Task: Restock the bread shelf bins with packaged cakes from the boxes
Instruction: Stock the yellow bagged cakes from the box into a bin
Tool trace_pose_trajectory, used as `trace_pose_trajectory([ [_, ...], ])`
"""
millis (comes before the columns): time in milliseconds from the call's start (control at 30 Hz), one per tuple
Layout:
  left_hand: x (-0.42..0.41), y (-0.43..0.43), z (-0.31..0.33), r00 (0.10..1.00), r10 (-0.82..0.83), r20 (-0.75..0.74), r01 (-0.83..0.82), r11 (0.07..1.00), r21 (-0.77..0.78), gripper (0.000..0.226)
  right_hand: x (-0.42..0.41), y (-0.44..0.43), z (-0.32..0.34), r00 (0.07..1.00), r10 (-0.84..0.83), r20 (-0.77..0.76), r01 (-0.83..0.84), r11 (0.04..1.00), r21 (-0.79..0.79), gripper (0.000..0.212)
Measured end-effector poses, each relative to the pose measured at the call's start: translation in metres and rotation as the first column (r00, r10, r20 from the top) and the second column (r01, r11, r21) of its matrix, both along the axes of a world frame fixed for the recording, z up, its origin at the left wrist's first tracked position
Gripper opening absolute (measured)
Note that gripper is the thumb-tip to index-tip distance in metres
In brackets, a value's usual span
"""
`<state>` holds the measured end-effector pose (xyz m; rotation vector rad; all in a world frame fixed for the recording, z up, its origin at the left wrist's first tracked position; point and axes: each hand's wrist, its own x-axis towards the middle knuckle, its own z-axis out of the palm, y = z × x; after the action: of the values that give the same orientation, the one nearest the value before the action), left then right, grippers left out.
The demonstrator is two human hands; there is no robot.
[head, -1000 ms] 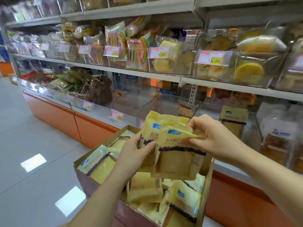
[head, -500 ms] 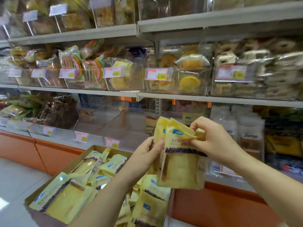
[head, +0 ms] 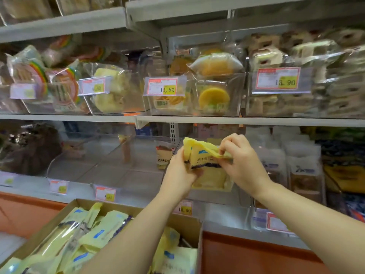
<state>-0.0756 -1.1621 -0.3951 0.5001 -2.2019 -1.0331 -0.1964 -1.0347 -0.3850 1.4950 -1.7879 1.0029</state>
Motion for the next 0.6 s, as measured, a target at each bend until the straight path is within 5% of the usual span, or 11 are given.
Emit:
trace_pose_trajectory([
  [200,-0.045,-0.082,-0.029,0.893,0.218,0.393,-0.131,0.963,-0.236,0.063,-0.046,-0.078,-0.035,0.976,-0.046,0.215,0.035,0.998,0.051,0.015],
  [467,-0.085,-0.138,-0.052,0.921,0.146,0.36,-0.083,0.979,-0.186,0.044,-0.097,-0.141,-0.084,0.929,-0.109,0.353,0.061,0.988,0.144,0.024],
  [600,-0.087,-0.142,-0.052,0.943,0.049,0.329,-0.021,0.996,-0.089,0.053,-0.105,-0.147,-0.087,0.875,-0.182,0.448,0.099,0.974,0.202,0.028],
])
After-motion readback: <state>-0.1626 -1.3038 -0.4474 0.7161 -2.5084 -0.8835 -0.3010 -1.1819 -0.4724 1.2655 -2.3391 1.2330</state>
